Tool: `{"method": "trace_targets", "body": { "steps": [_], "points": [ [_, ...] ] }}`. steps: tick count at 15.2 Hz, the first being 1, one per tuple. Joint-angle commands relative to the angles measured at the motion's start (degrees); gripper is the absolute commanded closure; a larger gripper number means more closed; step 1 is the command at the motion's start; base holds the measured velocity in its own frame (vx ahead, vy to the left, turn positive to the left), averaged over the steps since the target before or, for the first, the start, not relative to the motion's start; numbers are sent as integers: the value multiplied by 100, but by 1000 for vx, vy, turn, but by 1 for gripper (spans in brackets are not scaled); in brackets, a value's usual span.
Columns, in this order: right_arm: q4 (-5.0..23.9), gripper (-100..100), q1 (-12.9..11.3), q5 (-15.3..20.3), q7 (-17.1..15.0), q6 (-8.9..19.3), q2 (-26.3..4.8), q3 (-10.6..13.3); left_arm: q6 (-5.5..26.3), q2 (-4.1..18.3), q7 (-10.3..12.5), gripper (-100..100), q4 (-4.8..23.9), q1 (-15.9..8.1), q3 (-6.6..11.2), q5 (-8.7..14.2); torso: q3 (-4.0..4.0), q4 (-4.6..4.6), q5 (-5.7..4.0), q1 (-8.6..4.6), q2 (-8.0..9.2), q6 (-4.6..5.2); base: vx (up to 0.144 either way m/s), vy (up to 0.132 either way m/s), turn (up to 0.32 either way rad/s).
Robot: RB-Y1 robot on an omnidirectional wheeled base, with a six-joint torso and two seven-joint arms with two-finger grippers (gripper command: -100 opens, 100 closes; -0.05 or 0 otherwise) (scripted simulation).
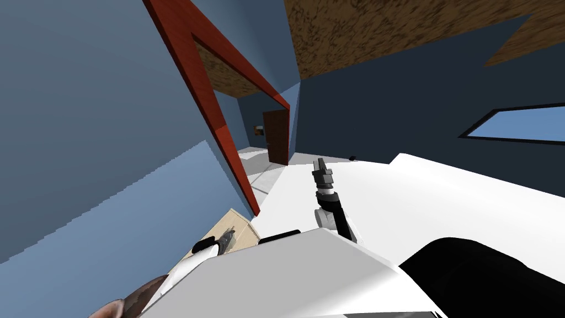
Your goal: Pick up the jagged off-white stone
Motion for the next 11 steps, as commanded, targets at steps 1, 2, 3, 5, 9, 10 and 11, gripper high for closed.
{"method": "trace_targets", "body": {
  "steps": [1, 2, 3, 5, 9, 10, 11],
  "points": [
    [0, 0, 0, 0, 0, 0, 0, 0, 266, 12, -139, -100, 179, -47, 0, 69, 0, 0, 0, 0, 0, 0, 43, 11, -101],
    [0, 0, 0, 0, 0, 0, 0, 0, 266, 12, -139, -100, 179, -47, 0, 69, 1, 0, -1, -2, 1, 1, 42, 12, -75],
    [0, 0, 0, 0, 0, 0, 0, 0, 425, 18, -221, -100, 287, -78, -1, 109, 1, 0, -1, -3, 2, 0, 41, 14, -62],
    [0, 0, 0, 0, 0, 0, 0, 0, 693, 29, -360, -100, 470, -133, -3, 178, 1, 1, -1, -3, 1, 1, 58, 15, -126],
    [0, 0, 0, 0, 0, 0, 0, 0, 994, 46, -517, -100, 672, -198, -5, 258, -4, -1, 0, -1, -7, 0, 55, 17, -77],
    [0, 0, 0, 0, 0, 0, 0, 0, 901, 40, -480, -100, 645, -193, -5, 238, 0, 0, -1, -6, 1, -1, 0, 0, 0],
    [0, 0, 0, 0, 0, 0, 0, 0, 763, -21, -436, -100, 851, -252, -57, 181, 5, 2, -2, -9, 10, -2, -11, 11, -35]
  ]
}}
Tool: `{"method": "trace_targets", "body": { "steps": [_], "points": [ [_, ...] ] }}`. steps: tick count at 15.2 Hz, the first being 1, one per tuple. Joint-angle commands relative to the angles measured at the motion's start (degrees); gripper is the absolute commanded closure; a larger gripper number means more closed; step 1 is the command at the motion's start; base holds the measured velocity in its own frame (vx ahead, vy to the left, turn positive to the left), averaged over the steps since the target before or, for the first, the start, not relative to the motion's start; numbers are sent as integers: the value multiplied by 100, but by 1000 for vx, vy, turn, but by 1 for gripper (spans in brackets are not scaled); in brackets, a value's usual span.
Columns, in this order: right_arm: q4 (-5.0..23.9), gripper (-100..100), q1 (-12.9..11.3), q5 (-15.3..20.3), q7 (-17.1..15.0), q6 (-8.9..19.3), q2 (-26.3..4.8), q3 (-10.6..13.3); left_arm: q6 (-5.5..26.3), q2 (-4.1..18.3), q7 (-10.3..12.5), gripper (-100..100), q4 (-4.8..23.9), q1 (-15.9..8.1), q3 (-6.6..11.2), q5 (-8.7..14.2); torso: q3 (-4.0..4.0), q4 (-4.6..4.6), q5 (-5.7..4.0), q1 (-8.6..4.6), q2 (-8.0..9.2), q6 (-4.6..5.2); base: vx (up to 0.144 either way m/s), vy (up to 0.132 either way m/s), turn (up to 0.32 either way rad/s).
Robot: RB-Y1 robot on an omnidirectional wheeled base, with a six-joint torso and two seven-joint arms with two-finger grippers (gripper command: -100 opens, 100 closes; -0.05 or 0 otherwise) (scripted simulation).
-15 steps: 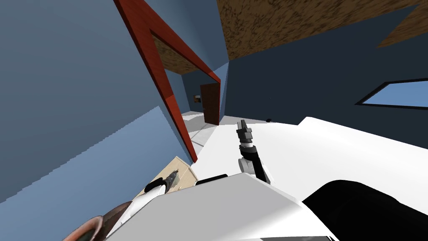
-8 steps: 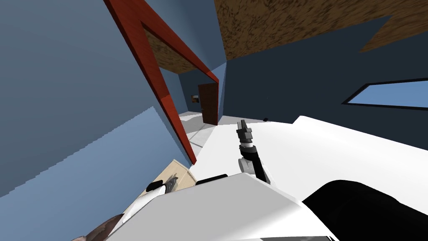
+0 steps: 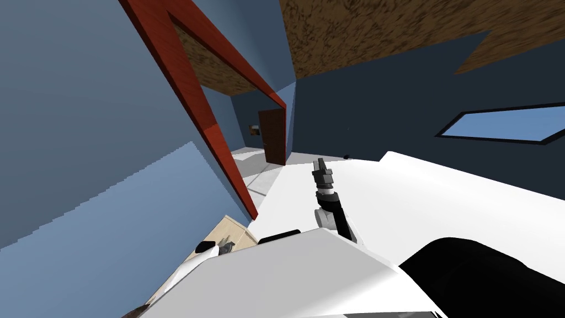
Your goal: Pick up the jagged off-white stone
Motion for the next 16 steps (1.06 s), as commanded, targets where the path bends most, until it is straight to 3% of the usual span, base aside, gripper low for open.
{"method": "trace_targets", "body": {
  "steps": [1, 5, 6, 7, 11, 14, 16],
  "points": [
    [0, 0, 0, 0, 0, 0, 0, 0, -180, -58, 58, -100, 190, -46, -50, -55, 0, 0, 0, 0, 0, 0, -20, 22, -67],
    [0, 0, 0, 0, 0, 0, 0, 0, -508, -182, 168, -100, 579, -155, -154, -173, 7, 3, 1, 6, 12, 0, -20, 22, -69],
    [0, 0, 0, 0, 0, 0, 0, 0, -384, -141, 125, -100, 435, -108, -119, -133, 7, 3, 1, 5, 12, 0, -10, 10, -31],
    [0, 0, 0, 0, 0, 0, 0, 0, -413, -148, 138, 100, 454, -110, -125, -140, 7, 3, 0, 3, 10, -1, 0, 0, 0],
    [0, 0, 0, 0, 0, 0, 0, 0, -415, -151, 142, 100, 452, -110, -125, -137, 2, 1, -1, 0, 3, 0, 0, 0, 0],
    [0, 0, 1, 0, 0, 0, 0, 0, -70, -17, 21, 100, 60, -10, -16, -15, 0, 2, -7, -8, -4, -3, 23, -25, 83],
    [0, 0, 1, 0, 0, 0, 0, 0, -98, -31, 47, 100, 76, -20, -28, -35, -3, 1, -8, -14, -7, -3, 21, -23, 65]
  ]
}}
